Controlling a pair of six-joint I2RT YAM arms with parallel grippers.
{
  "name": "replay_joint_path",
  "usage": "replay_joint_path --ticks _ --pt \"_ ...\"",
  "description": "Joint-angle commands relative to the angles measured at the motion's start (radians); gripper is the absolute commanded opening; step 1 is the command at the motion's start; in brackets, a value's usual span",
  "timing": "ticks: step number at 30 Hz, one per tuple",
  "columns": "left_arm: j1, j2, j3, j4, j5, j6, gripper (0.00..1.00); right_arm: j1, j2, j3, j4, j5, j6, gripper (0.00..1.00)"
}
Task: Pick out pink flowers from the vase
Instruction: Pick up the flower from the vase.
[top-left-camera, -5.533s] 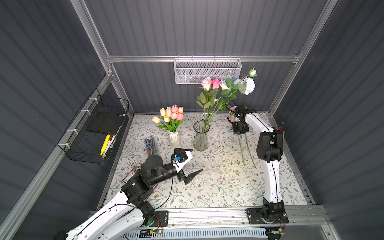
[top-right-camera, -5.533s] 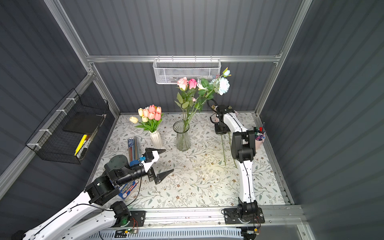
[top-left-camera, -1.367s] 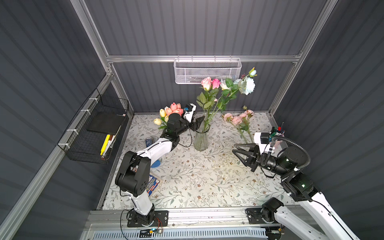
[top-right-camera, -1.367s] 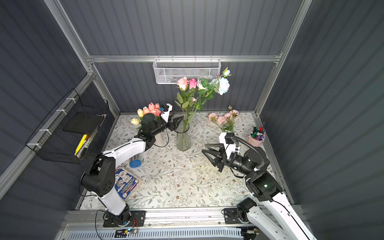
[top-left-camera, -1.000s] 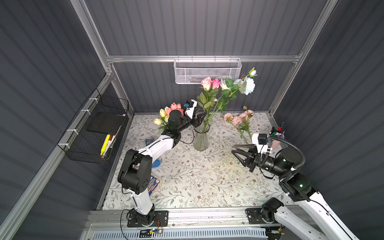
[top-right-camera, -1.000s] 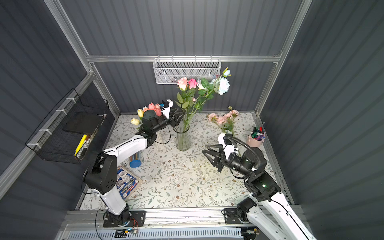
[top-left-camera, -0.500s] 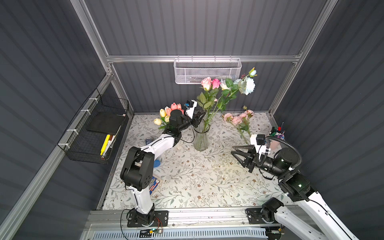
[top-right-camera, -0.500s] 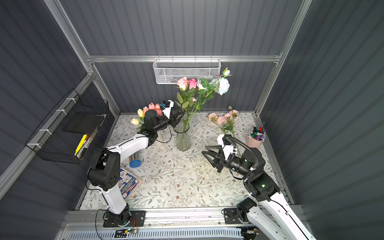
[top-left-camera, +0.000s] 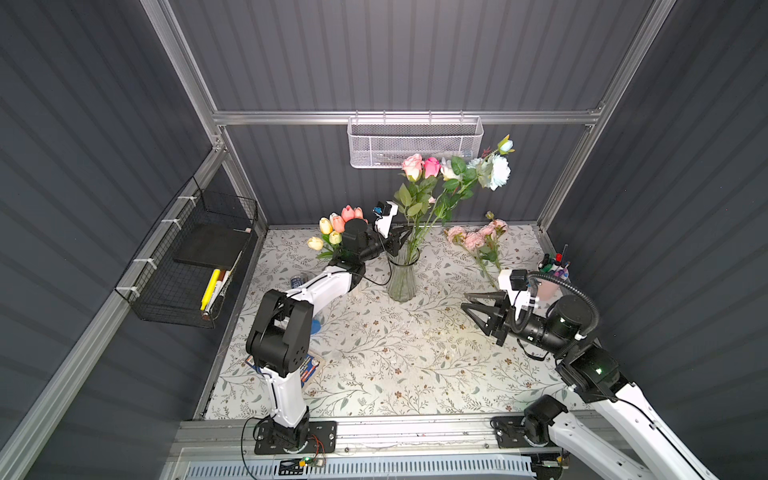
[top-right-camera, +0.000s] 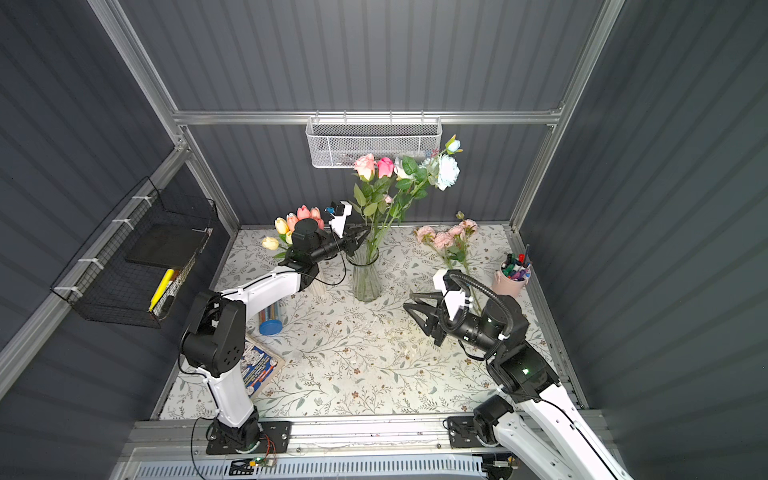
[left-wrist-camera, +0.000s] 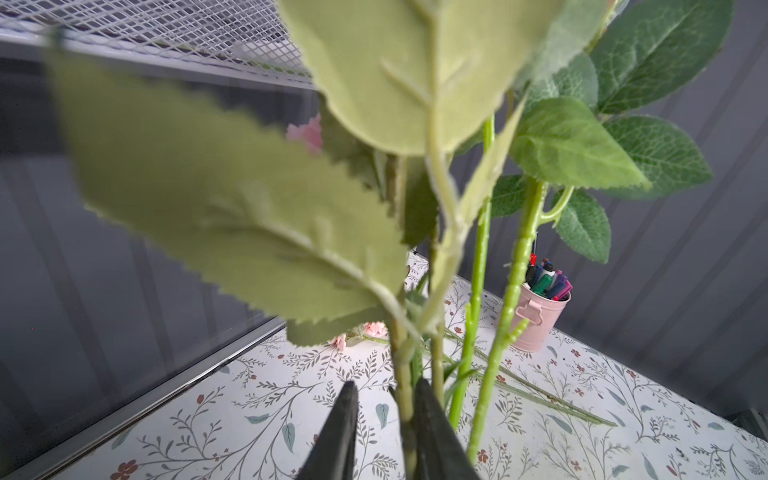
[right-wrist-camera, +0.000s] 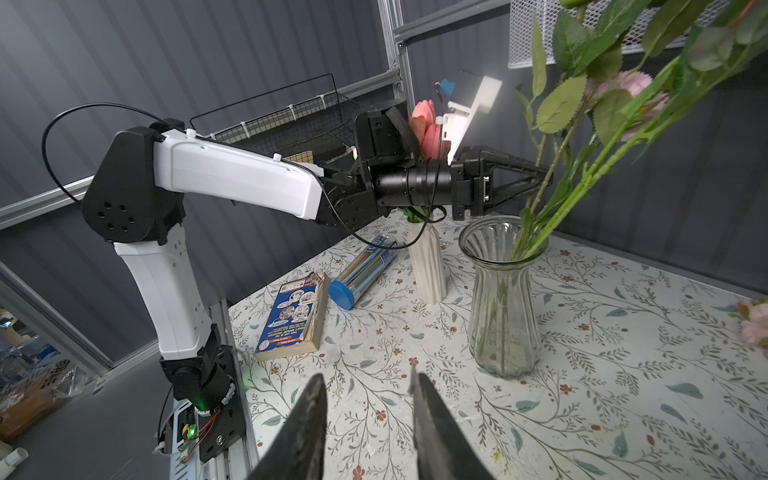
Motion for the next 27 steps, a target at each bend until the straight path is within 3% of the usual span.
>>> replay_joint_path --ticks 1,9,27 --pt "0.008 0.012 0.027 -0.006 0.032 -0.005 0.18 0.006 -0.004 -0.009 -0.005 0.009 -0.017 0.36" --pt "0.009 -0.008 0.021 0.026 0.032 -0.01 0.01 0.006 0.0 0.003 -0.011 0.006 -0.016 0.36" --pt "0.009 -0.122 0.073 -0.008 -0.072 0.025 0.0 0.013 0.013 0.029 -0.001 -0.017 0.027 0.36"
